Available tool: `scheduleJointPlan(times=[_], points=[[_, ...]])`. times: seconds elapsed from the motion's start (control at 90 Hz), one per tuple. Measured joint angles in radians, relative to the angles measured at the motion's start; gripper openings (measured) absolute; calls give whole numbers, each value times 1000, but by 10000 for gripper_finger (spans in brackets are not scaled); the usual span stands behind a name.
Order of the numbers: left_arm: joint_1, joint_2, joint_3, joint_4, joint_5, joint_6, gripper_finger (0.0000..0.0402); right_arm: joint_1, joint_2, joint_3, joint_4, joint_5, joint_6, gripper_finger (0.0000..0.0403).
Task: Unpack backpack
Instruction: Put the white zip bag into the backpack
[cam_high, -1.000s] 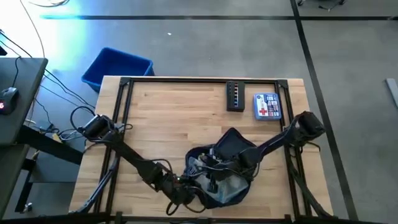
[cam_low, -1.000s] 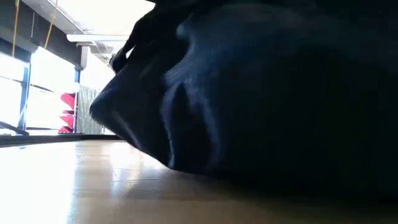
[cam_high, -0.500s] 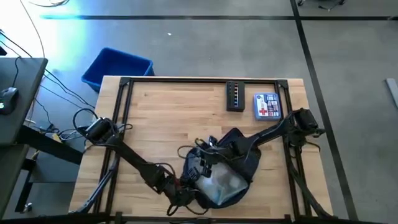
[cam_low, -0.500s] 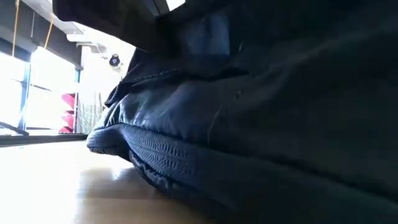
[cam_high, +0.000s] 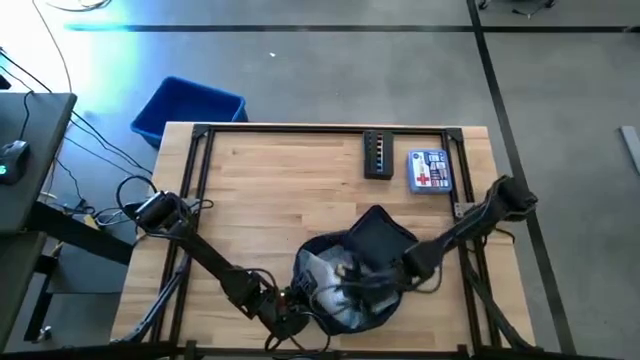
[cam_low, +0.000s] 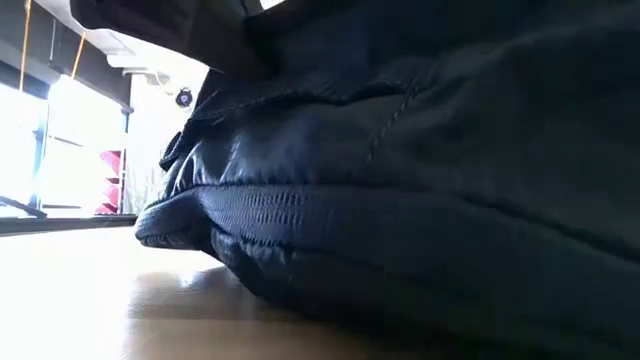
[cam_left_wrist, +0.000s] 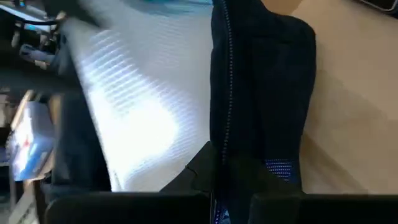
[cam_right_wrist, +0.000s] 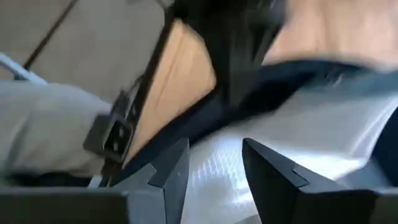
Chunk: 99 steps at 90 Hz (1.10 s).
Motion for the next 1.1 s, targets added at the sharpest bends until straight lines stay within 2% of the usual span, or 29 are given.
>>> scheduleJointPlan(times=[0.122,0.178,0.3,0.433,0.544,0.678,0.833,1.1], points=[[-1,0,0,25,-38,39,0,10,53,-1,-132,59,98,126],[-5,0,0,69,-56,68,0,8,77,-10,-138,80,129,122],[-7,0,0,172,-72,129,0,0,122,-65,-19,38,138,118],[-4,0,1,197,-117,155,0,1,127,-142,157,23,153,117],[14,2,1,197,-124,95,0,1,117,-184,229,29,151,117],[44,23,1,210,-128,-11,0,11,106,-174,220,28,105,117],[73,69,1,227,-131,-62,0,33,78,-160,220,35,52,117],[85,115,3,230,-134,-156,0,100,24,-159,228,132,43,117]])
